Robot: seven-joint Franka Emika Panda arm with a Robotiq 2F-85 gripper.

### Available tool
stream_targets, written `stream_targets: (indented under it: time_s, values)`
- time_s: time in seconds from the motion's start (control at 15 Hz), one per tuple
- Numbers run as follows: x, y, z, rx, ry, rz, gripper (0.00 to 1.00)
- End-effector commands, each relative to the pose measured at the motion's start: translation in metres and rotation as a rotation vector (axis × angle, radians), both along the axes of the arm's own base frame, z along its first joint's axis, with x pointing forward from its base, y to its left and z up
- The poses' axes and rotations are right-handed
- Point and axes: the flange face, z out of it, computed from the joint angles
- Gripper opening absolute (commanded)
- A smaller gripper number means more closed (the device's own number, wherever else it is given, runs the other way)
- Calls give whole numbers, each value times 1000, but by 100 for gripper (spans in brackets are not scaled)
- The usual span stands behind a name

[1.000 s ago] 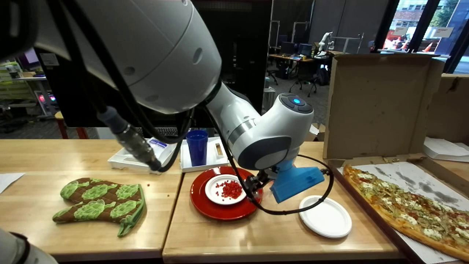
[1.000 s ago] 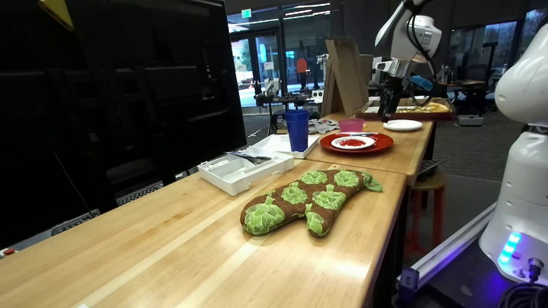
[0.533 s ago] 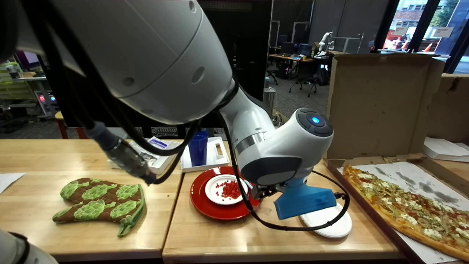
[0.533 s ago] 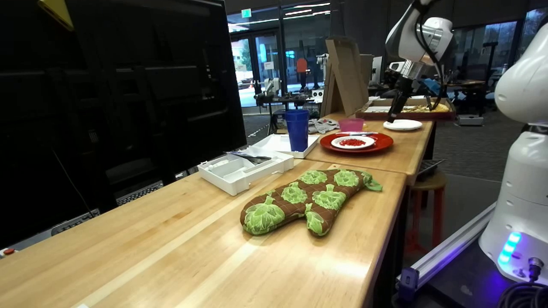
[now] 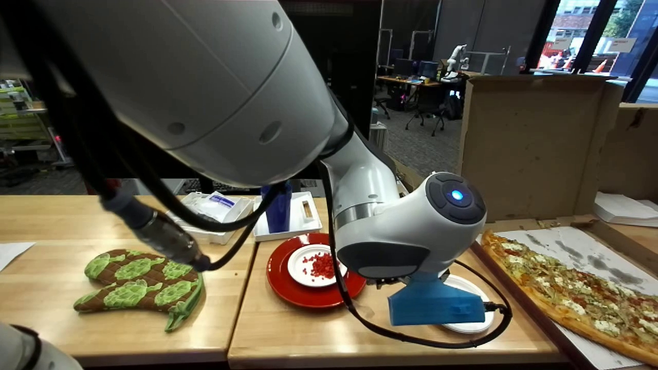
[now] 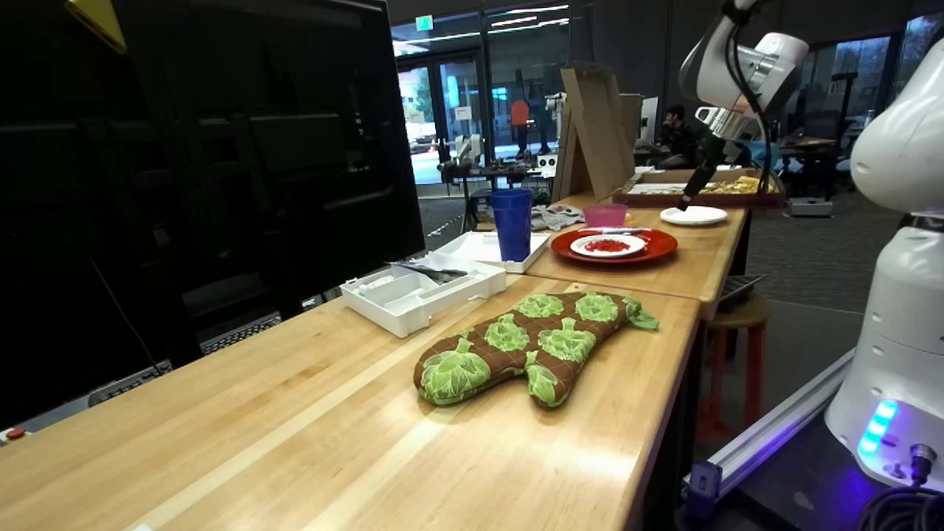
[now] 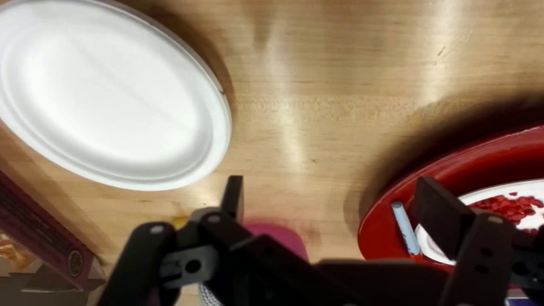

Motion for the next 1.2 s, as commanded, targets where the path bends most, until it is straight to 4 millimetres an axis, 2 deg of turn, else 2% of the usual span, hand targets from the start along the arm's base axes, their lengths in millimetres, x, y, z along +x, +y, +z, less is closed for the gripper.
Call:
stream_targets:
  time_s: [0.0,0.4,0.73,0.8,1.13]
  values:
    - [-15,-2,13,-50,-8,-44,100]
    - [-24,3,19,-127,88,-18,100]
    - [-28,13,35,-171,69,2,100]
    - [-18,4,24,-160,100,0,100]
    - [-22,8,31,-163,81,4,100]
